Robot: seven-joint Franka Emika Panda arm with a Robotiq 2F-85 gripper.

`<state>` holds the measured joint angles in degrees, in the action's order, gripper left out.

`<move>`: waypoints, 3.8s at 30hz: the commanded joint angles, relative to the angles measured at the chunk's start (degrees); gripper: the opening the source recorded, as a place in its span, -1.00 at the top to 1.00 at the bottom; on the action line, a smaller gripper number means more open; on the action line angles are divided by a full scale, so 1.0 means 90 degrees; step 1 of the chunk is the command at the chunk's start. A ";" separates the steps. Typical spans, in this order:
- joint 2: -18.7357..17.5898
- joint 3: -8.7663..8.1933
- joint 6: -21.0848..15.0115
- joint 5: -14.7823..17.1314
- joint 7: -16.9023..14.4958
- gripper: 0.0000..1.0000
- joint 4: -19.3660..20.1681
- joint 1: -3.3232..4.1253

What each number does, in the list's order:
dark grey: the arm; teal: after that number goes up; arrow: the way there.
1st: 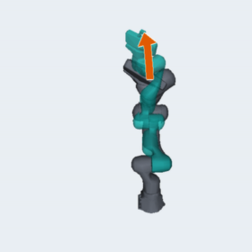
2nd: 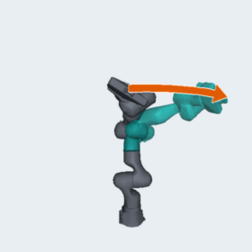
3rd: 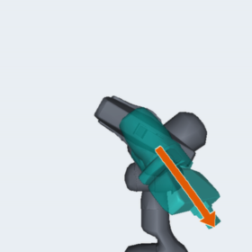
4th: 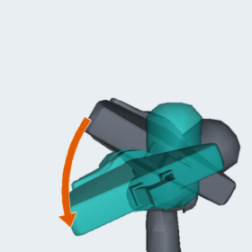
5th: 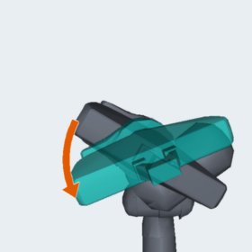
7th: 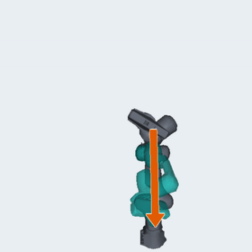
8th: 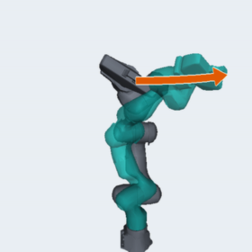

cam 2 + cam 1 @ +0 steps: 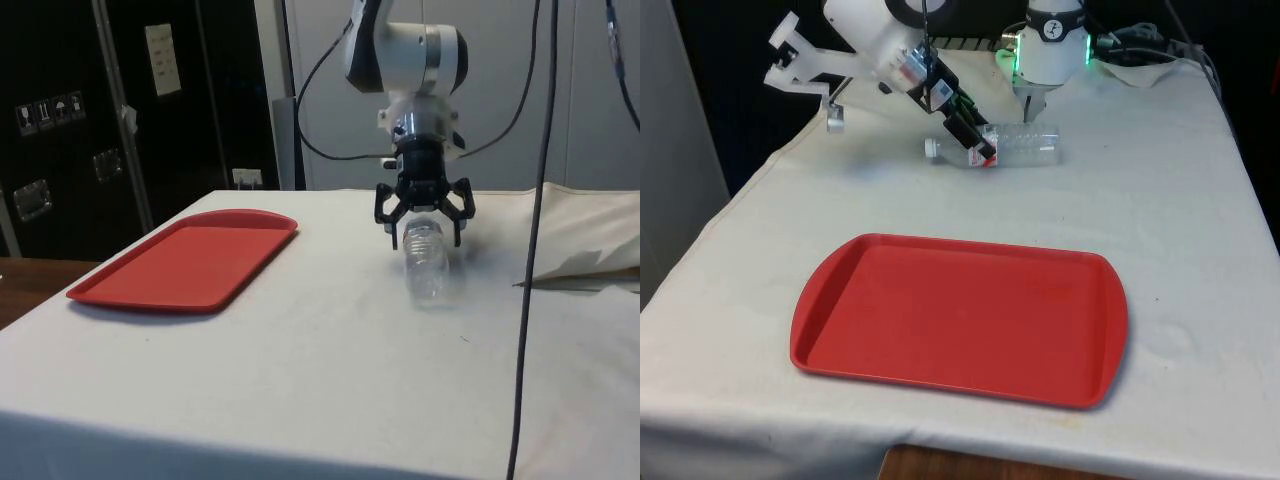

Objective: Place the bottle upright on the tray.

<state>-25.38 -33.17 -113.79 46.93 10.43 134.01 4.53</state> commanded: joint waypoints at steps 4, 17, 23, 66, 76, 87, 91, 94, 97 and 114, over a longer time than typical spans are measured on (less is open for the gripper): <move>-0.0127 0.0038 0.0089 0.0025 -0.0045 -1.00 -0.0102 -0.0013; -0.0236 0.0045 0.0204 0.0038 -0.0095 -1.00 -0.0178 -0.0025; -0.0261 0.0038 0.0255 0.0032 -0.0102 -1.00 -0.0191 -0.0025; -0.0299 -0.0019 0.0427 0.0000 -0.0025 0.35 -0.0318 0.0019; -0.0223 -0.0045 0.0541 -0.0032 0.0299 0.35 -0.0586 0.0076; 0.0108 -0.0083 0.0688 -0.0178 0.0668 0.35 -0.0700 0.0095; 0.0210 -0.0064 0.0707 -0.0204 0.0726 0.35 -0.0713 0.0064; 0.0382 -0.0095 0.0777 -0.0325 0.0904 0.35 -0.0732 0.0089; 0.0516 -0.0095 0.0809 -0.0382 0.1019 0.35 -0.0745 0.0089; 0.0745 -0.0083 0.0840 -0.0477 0.1178 0.35 -0.0758 0.0070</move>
<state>-18.74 -33.86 -106.34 42.74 20.86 127.25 5.10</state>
